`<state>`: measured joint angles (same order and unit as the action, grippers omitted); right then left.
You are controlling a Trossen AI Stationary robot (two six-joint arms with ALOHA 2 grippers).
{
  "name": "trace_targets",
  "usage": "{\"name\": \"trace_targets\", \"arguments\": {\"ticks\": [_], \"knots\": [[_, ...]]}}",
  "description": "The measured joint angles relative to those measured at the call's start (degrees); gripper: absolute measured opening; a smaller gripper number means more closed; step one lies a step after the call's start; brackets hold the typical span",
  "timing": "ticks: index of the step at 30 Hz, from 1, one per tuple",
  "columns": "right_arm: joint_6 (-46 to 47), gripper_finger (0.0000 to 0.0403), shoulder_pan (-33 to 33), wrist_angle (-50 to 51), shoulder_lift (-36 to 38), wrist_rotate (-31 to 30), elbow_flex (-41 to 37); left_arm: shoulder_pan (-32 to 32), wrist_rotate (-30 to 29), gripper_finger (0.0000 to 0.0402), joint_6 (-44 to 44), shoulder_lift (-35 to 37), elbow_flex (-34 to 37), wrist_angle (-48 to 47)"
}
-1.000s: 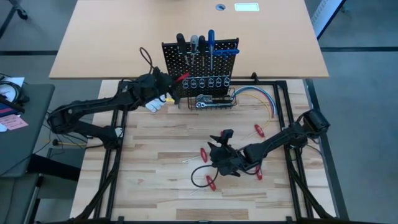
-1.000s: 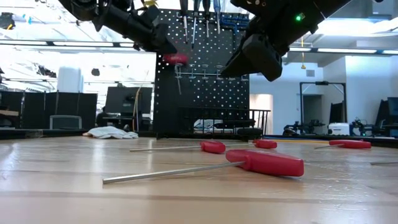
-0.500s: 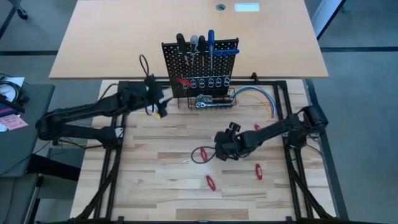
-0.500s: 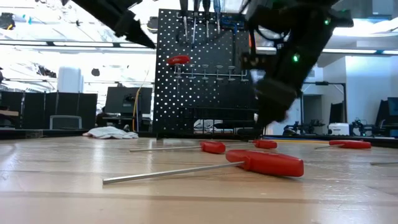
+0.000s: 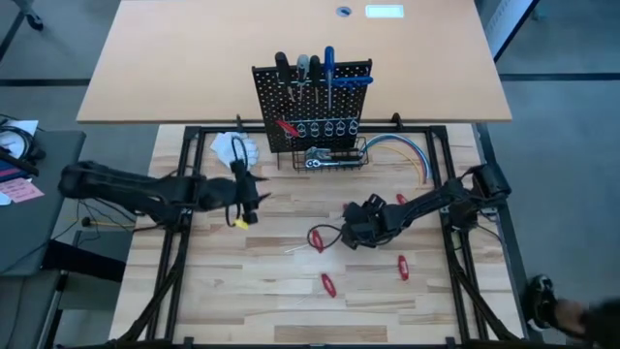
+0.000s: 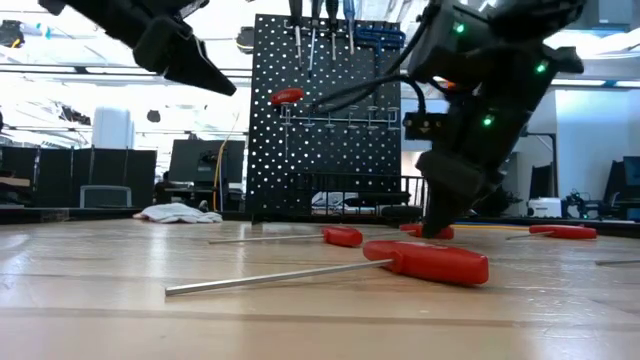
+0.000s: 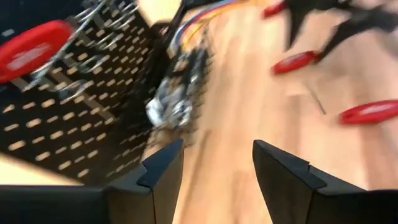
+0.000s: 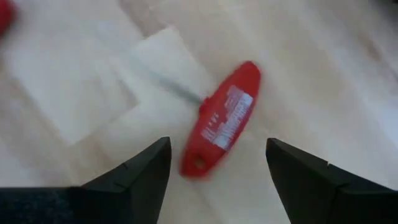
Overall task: Hang tools onto peg board
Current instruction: Hang the red allen wrench on the pegboard
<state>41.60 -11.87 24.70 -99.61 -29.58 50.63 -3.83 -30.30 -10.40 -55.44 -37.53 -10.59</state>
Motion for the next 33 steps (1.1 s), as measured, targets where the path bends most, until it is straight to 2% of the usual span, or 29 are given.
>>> {"name": "trace_targets", "arguments": {"ticks": [4,8,14,17,23,28,30,33], "knots": [[-1.33,0.0242,1.54,-7.74,0.0,2.62,-2.63,-3.76,-0.02,0.0185,-0.25,-1.09,5.98,12.72],[-4.57,0.0188,3.22,-12.18,0.09,5.8,-3.98,-5.01,0.02,0.0184,0.21,-4.6,10.93,23.85],[-12.74,0.0092,4.14,-15.8,0.04,7.18,-4.11,-5.12,1.79,0.0184,2.59,-12.84,12.73,30.96],[-17.18,0.0058,4.14,-19.9,-0.09,6.63,-4.11,-5.1,3.71,0.0184,2.81,-17.63,12.68,35.74],[-24.37,0.0053,2.39,-28.42,-0.09,-0.68,-3.96,-5.1,4.18,0.0184,2.64,-25.26,12.64,45.12],[-30.03,0.0053,0.66,-28.74,-0.07,-8.18,-0.16,-5.1,4.39,0.0184,3.88,-27.41,12.62,49.91],[-33.56,0.0053,-0.64,-28.67,-0.07,-12.95,1.79,-4.82,6.31,0.0185,6.54,-28.14,12.57,51.57],[-41.68,0.0053,-2.98,-29.4,-0.07,-19.7,4.78,-3.68,13.01,0.0185,11.52,-28.15,12.57,51.79]]}}
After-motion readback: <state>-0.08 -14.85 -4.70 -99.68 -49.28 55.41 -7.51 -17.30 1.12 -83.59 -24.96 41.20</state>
